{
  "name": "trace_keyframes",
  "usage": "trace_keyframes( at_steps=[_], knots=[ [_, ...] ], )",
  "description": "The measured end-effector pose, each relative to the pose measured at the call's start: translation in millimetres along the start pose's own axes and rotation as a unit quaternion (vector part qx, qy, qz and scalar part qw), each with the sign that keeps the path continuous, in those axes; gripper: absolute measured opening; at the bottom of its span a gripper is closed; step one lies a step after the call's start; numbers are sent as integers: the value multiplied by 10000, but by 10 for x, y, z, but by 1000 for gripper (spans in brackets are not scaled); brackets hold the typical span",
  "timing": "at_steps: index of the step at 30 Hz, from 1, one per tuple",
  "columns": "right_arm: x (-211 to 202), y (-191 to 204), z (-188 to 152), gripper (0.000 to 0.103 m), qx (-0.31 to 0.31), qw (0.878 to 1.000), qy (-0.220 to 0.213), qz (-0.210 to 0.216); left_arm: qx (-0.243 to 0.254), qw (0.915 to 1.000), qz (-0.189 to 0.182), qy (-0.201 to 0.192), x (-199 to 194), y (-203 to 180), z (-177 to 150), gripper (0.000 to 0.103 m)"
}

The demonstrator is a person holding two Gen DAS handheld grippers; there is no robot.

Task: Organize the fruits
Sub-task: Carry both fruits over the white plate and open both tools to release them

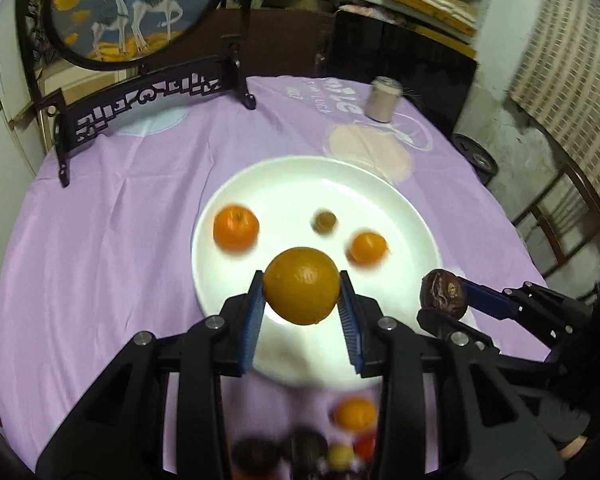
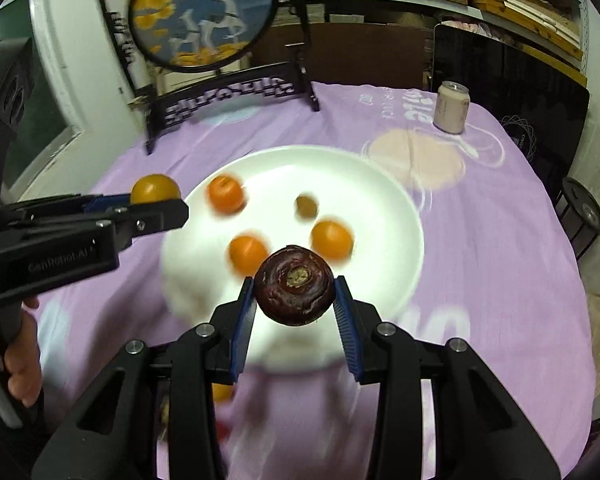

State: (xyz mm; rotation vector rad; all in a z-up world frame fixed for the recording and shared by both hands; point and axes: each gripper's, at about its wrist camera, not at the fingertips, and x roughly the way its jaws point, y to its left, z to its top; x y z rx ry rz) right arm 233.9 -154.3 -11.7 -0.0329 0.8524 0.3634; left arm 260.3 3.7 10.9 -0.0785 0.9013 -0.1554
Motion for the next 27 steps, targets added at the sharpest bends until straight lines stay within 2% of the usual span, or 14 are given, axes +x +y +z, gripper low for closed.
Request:
trace_keyframes(
  at_steps=[2, 5, 13, 14, 15, 16, 17, 23, 25, 27],
  knots=[
    [243, -100, 105, 39, 93, 9999, 121, -45, -114, 9998, 54, 122, 215, 72, 108, 36],
    [430, -191, 96, 39, 243, 9992, 302, 108, -255, 9993, -75, 244, 410, 171, 144, 36],
    [566, -179, 109, 40, 200, 9991, 374, 79, -283, 9988, -204, 356, 595, 233, 118, 36],
    [580, -172, 105, 41, 196, 9991, 364, 60, -275, 9987, -236, 369, 603, 228, 119, 36],
    [585, -168, 103, 49, 188, 9993, 320, 28, -282, 9987, -240, 345, 594, 221, 119, 40],
    [579, -167, 99, 57, 178, 9995, 241, -46, -280, 9989, -244, 287, 568, 211, 116, 44],
    [571, -167, 97, 57, 163, 9996, 177, -135, -262, 9992, -239, 187, 514, 211, 112, 53],
    [411, -261, -34, 58, 218, 9990, -43, -376, -280, 9991, -239, -209, 99, 196, 14, 55],
    [335, -295, -109, 58, 347, 9990, 26, -274, -247, 9988, -236, -345, -87, 169, -58, 56],
    [225, -278, -187, 58, 383, 9992, 28, -113, -182, 9981, -257, -528, -316, 142, -203, 64]
  ],
)
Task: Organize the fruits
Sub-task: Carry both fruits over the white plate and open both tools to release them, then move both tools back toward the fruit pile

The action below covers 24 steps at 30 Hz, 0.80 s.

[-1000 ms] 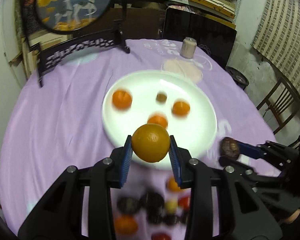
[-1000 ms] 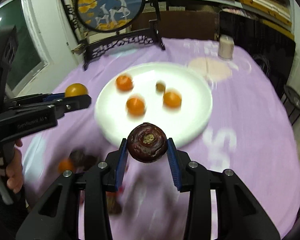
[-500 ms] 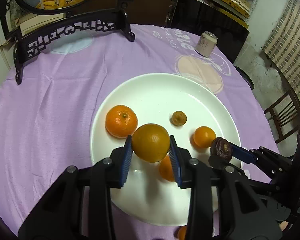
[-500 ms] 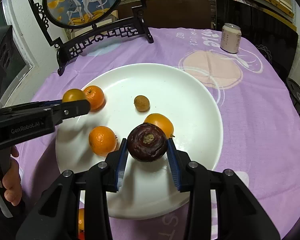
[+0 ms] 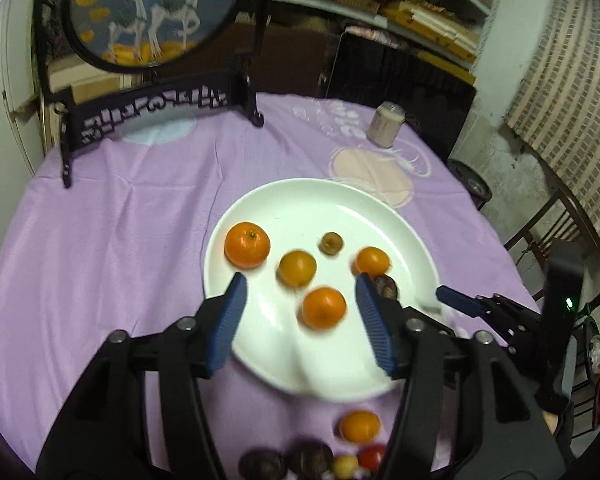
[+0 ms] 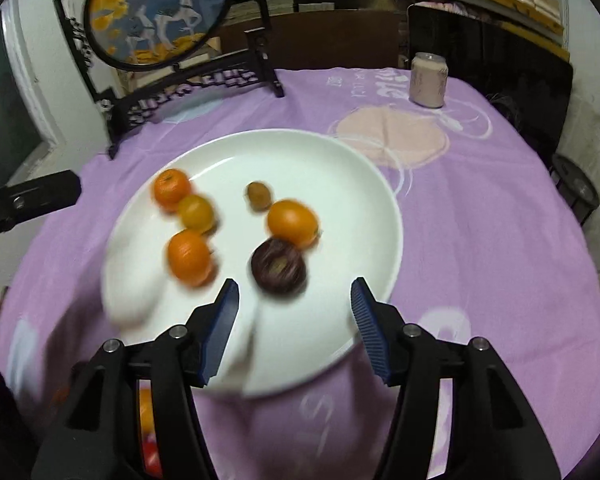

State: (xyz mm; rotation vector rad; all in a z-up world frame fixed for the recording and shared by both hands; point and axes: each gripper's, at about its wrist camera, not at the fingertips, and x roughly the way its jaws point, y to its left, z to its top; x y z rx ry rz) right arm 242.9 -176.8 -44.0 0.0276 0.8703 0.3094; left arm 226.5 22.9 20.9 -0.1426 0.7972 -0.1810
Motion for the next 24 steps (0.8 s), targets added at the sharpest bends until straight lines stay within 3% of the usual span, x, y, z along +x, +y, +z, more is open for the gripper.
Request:
trace_keyframes(
  at_steps=[4, 11, 14, 21, 24],
  knots=[
    [-369, 153, -330, 60, -224, 9995, -63, 205, 45, 9998, 153, -109, -335, 31, -405, 66],
    [-746, 444, -982, 60, -414, 9968, 245, 644, -313, 9988, 219, 299, -560, 283, -1279, 66],
    [-769, 578, -1124, 60, -548, 9955, 381, 680, -381, 9979, 200, 482, -577, 333, -1484, 67],
    [-707, 706, -1051, 60, -547, 9956, 354, 668, -350, 9969, 130, 692, -570, 317, -1725, 72],
    [-494, 732, -951, 60, -571, 9950, 543, 620, -360, 9967, 71, 730, -607, 294, -1816, 72]
  ],
)
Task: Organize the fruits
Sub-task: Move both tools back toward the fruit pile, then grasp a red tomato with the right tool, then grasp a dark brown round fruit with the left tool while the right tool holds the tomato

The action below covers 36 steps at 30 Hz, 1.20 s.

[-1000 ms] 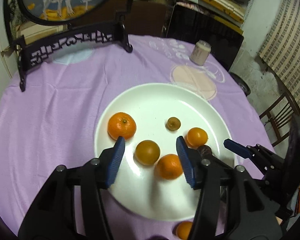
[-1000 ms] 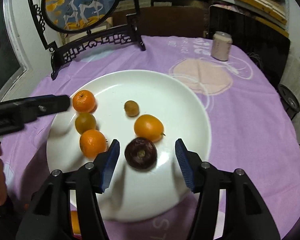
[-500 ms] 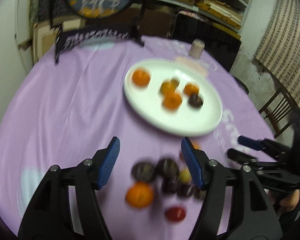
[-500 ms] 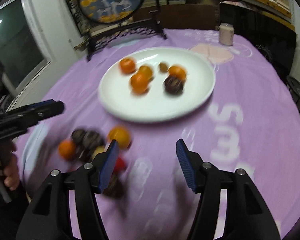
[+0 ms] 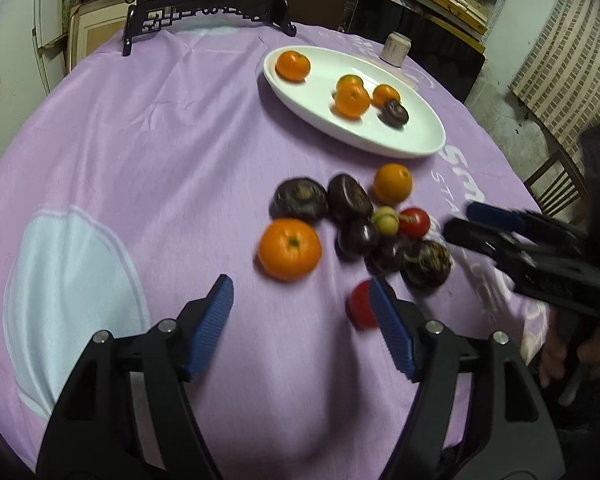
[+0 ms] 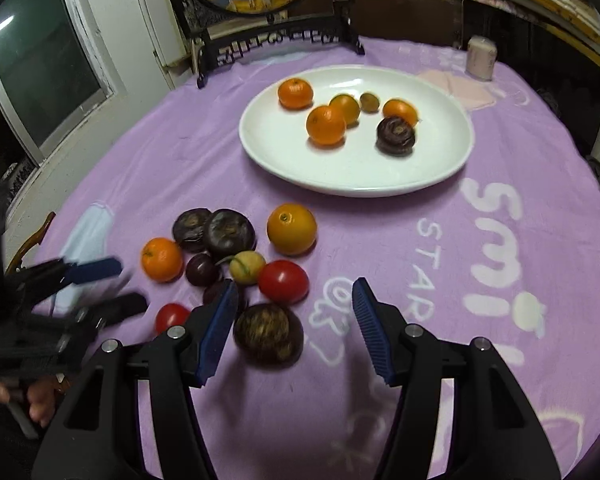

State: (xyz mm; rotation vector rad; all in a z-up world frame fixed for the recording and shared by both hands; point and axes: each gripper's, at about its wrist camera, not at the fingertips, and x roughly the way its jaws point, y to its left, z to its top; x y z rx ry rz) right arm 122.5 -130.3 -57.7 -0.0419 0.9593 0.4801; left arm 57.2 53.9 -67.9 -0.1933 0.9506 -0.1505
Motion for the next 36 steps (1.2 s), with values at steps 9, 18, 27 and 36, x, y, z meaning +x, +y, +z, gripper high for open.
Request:
trace_keyframes(
  at_steps=[9, 18, 27, 36],
  knots=[
    [224, 68, 58, 30, -130, 9996, 259, 34, 136, 9997, -199, 60, -78, -122, -108, 72],
    [-284, -394, -298, 30, 460, 9985, -129, -258, 462, 9972, -477, 333, 77, -486, -90, 73],
    [-483, -630, -577, 30, 771, 9965, -295, -151, 1112, 9924, -448, 286, 149, -1147, -66, 75],
    [-545, -774, -656, 31, 922, 9950, -381, 16, 1396, 9901, -16, 172, 350, -1333, 30, 75]
  ],
)
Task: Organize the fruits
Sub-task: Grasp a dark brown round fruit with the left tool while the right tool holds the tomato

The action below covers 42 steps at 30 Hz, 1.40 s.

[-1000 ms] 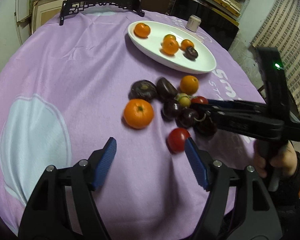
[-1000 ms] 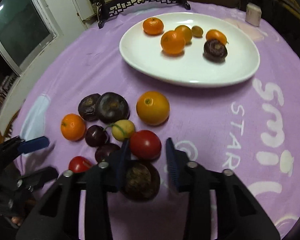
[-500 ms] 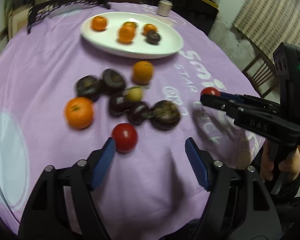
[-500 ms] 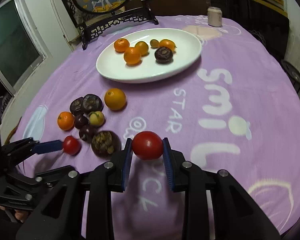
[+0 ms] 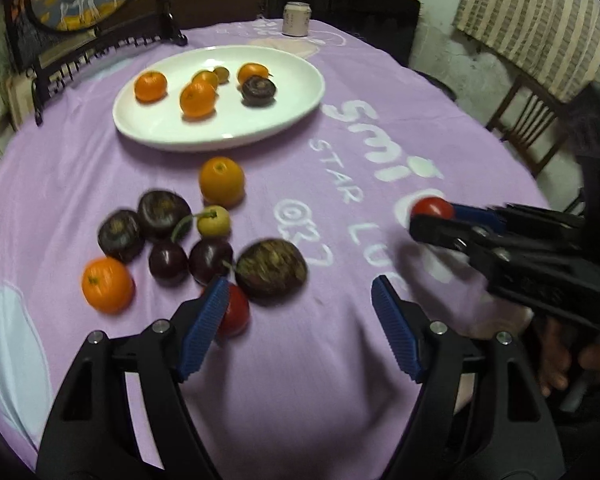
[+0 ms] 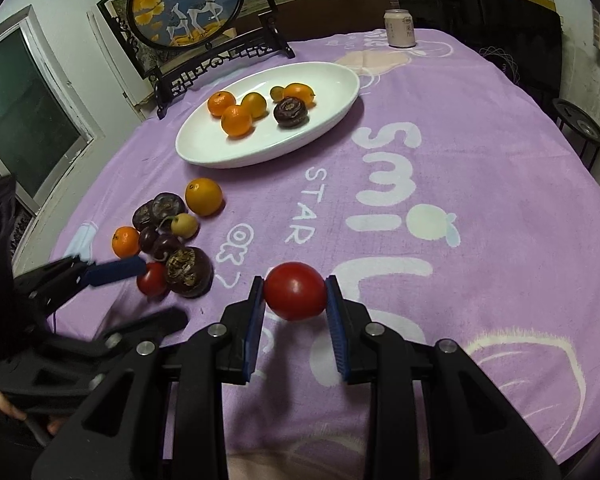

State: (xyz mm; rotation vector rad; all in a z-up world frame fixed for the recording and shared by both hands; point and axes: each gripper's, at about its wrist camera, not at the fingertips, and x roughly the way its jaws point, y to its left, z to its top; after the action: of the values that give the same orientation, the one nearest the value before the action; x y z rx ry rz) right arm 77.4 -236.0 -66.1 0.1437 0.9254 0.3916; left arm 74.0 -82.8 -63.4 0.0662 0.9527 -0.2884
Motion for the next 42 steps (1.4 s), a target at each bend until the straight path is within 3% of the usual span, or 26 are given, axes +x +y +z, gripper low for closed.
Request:
trace_keyframes(
  at_steps=[4, 6, 13, 17, 21, 26, 29, 35, 37, 38, 42],
  knots=[
    [3, 3, 4, 31, 37, 10000, 2, 21, 10, 9999, 142, 85, 110, 34, 133, 75],
    [-12, 1, 3, 31, 34, 10000, -4, 3, -75, 9999, -26, 130, 44, 58, 152, 74],
    [0, -41, 2, 31, 104, 9999, 3, -26, 15, 9986, -420, -321, -390, -40, 113, 74],
    [-12, -42, -6, 31, 104, 9999, 14, -32, -9, 9986, -524, 26, -175, -98, 83, 74],
    [-15, -66, -11, 31, 136, 9999, 8, -58, -88, 9994, -197, 272, 65, -60, 26, 74],
    [29, -53, -8, 31, 134, 9999, 67, -32, -12, 9995, 318, 82, 211, -21, 85, 73],
    [41, -53, -5, 31, 122, 9999, 90, -52, 166, 9988, 452, 108, 267, -78, 99, 59],
    [40, -45, 17, 31, 133, 9998, 86, -92, 716, 9937, 832, 245, 417, -226, 132, 59],
    [27, -35, 16, 31, 122, 9998, 78, -116, 657, 9944, 762, 311, 441, -207, 179, 56],
    [14, -34, 15, 31, 123, 9998, 66, -131, 573, 9958, 625, 347, 439, -179, 192, 45],
    [-29, -49, 18, 31, 146, 9997, 20, -210, 354, 9984, 373, 240, 305, -72, 146, 44]
  ],
)
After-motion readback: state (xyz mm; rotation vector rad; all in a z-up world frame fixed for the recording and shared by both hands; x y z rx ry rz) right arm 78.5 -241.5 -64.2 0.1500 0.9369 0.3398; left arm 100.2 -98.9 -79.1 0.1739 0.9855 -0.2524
